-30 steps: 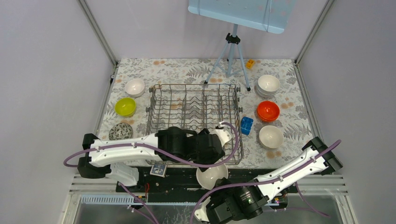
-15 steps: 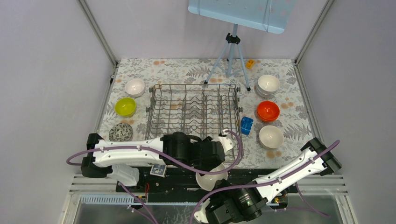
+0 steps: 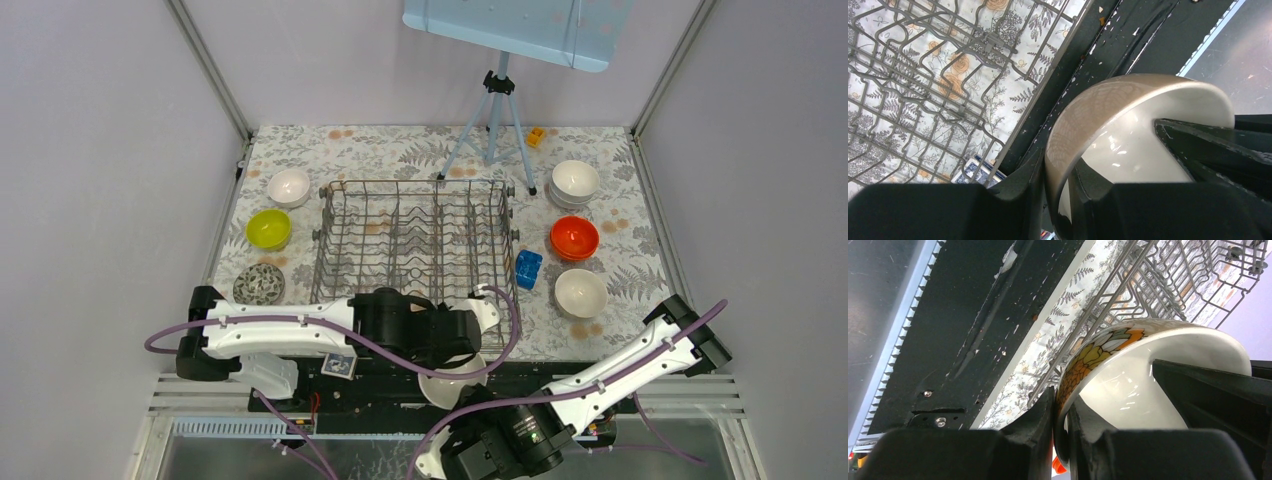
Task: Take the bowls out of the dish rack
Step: Place the bowl with the bowl.
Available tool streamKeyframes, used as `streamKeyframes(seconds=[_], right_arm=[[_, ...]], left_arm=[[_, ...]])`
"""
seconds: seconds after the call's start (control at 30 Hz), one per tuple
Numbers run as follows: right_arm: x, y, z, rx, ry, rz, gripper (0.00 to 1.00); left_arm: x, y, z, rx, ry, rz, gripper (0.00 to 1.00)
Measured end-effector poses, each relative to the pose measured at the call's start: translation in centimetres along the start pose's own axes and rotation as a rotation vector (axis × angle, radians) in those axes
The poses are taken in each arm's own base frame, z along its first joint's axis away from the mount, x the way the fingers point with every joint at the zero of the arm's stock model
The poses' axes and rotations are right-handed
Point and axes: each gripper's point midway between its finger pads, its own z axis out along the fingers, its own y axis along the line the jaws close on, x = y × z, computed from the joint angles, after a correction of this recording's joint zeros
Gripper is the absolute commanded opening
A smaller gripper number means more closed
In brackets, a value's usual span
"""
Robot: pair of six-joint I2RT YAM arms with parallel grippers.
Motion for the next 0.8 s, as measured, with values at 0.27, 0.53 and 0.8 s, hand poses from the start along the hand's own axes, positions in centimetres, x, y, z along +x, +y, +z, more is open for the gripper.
streamKeyframes(seconds=[0.27, 0.53, 0.8], right_arm=[[-0.2, 0.1, -0.1, 0.001, -0.007, 0.014, 0.00], [-0.1, 0.1, -0.1, 0.006, -0.002, 0.021, 0.51], [-0.1, -1.0, -0.4, 0.071, 0.005, 0.054, 0.99]], left_arm=[[0.0, 0.0, 0.4, -0.007, -0.001, -0.012, 0.00], [-0.2, -0.1, 0.4, -0.004, -0.008, -0.013, 0.00], [-0.2, -0.6, 0.8, 0.009, -0.015, -0.013, 0.00]])
